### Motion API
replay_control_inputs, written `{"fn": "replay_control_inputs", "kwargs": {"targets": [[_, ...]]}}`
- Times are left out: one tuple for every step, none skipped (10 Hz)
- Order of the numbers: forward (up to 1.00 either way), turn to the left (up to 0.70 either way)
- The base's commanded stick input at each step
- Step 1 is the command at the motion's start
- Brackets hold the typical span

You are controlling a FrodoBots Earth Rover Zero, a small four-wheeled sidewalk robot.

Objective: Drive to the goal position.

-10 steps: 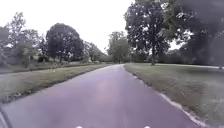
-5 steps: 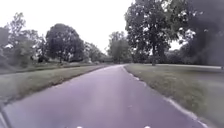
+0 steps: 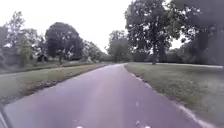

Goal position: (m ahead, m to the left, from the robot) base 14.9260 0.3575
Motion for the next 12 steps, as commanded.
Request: {"fn": "replay_control_inputs", "kwargs": {"targets": [[0.70, 0.00], [0.70, 0.00], [0.70, 0.00], [0.70, 0.00], [0.70, 0.00], [0.70, 0.00], [0.70, 0.00], [0.70, 0.00], [0.70, 0.00], [0.70, 0.00], [0.70, 0.00], [0.70, 0.00]]}}
